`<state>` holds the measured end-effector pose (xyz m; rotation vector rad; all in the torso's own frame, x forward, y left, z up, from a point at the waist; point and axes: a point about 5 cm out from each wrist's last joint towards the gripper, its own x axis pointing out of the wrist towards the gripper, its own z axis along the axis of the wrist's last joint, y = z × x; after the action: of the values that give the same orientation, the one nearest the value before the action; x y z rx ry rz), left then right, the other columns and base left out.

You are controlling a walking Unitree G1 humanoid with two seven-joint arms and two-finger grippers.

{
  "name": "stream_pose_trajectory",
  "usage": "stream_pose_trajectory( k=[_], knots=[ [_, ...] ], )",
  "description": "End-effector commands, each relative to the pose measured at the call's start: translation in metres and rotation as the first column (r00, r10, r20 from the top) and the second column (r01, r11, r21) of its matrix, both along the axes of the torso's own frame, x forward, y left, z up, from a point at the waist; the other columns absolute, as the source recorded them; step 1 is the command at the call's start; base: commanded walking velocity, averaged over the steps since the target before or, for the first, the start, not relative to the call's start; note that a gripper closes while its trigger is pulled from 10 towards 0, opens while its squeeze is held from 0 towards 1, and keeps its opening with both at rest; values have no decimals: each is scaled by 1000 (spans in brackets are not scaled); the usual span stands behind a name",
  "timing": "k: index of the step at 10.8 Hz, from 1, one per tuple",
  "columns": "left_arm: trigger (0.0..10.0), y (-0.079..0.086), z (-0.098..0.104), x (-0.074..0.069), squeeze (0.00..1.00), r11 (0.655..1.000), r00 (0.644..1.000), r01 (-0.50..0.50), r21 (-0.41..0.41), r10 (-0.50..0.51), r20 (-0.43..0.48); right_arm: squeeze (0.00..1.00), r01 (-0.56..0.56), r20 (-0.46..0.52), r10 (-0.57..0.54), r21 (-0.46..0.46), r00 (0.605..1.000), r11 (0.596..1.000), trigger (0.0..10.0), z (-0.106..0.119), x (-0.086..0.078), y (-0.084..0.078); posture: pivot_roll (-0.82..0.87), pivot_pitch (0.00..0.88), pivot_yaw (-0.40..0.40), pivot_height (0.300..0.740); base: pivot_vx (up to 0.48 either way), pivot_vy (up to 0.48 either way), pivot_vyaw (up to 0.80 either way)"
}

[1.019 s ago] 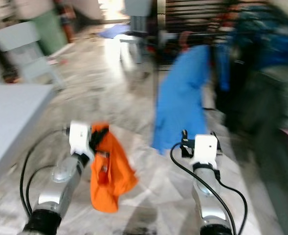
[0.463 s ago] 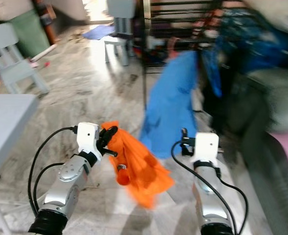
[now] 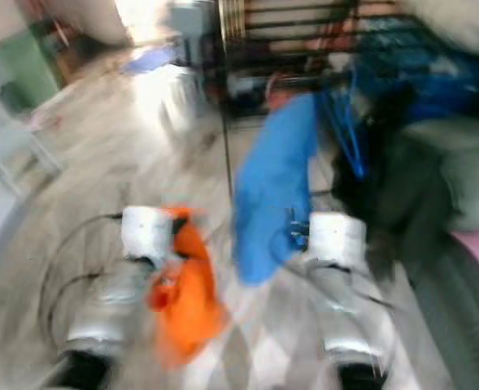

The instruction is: Hang hanger

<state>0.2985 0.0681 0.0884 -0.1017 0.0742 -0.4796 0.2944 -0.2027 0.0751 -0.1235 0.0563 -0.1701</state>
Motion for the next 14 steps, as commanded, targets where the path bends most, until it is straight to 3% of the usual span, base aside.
stream_pose_trajectory(
  k=[1,10,13,14],
  knots=[
    [10000,15,8,5,0,999,998,-35,22,34,49,0,-50,42,49,22,998,998,10000,9,8,20,-47,2,57,740,420,0,0],
    [10000,9,5,4,0,1000,999,-11,27,10,43,0,-90,45,92,-48,995,995,10000,12,12,21,-54,11,57,740,370,276,0],
    [10000,8,3,-1,0,1000,999,-18,13,17,28,0,-23,48,29,-125,998,992,10000,23,21,3,-53,38,46,740,210,239,0],
    [10000,8,1,-3,0,1000,1000,-18,18,18,24,0,79,65,-70,-145,995,986,10000,27,24,-12,-52,46,43,740,0,0,0]
  ],
)
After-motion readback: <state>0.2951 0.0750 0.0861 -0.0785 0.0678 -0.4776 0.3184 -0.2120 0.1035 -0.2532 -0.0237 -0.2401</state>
